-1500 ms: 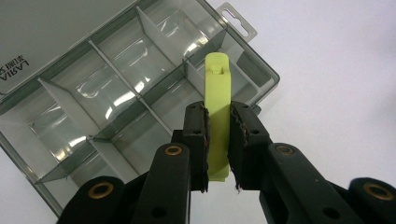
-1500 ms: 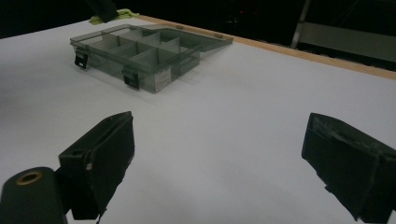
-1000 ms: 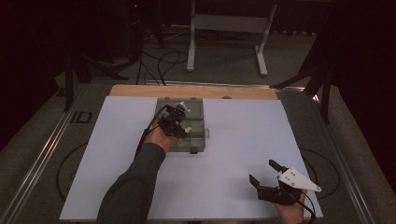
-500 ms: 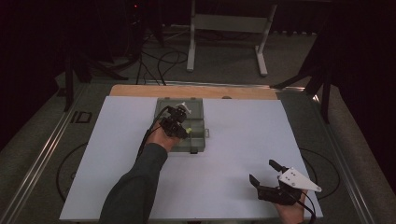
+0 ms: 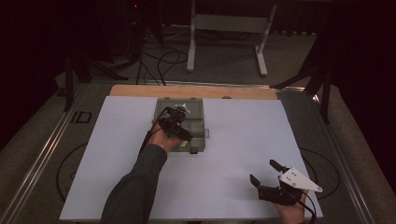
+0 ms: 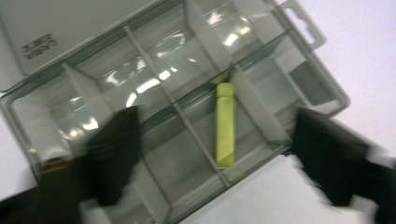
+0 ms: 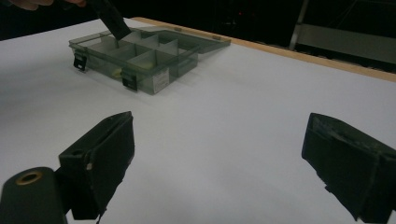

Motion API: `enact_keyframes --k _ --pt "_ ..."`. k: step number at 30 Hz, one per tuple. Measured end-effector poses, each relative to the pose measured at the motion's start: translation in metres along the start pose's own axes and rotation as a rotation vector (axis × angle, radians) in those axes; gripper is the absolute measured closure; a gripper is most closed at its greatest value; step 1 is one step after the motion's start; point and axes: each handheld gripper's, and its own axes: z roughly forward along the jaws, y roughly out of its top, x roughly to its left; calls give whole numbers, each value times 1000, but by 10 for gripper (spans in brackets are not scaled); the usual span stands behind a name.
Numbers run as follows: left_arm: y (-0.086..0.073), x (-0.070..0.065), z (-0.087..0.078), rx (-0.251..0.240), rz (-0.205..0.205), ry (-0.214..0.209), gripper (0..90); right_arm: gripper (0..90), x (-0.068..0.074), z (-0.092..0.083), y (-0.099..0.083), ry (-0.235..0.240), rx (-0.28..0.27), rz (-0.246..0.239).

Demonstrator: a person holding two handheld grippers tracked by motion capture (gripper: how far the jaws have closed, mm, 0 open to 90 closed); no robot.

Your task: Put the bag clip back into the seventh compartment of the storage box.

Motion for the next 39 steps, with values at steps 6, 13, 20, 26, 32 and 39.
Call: enact_keyframes --k 6,13,20,26,32,39 --pt "-2 2 -1 -9 15 9 0 90 1 1 0 3 -1 0" --pt "-8 5 -10 -73 27 -10 0 90 1 1 0 2 -1 3" --pt "-18 13 -19 -117 16 -13 0 90 1 1 0 5 1 2" --pt "-28 15 -33 -176 26 -6 0 90 2 2 0 6 2 2" --pt "-45 20 -43 -238 30 -35 0 90 1 2 0 8 1 2" --pt "-70 22 -54 -317 47 -42 0 90 2 3 0 10 2 3"
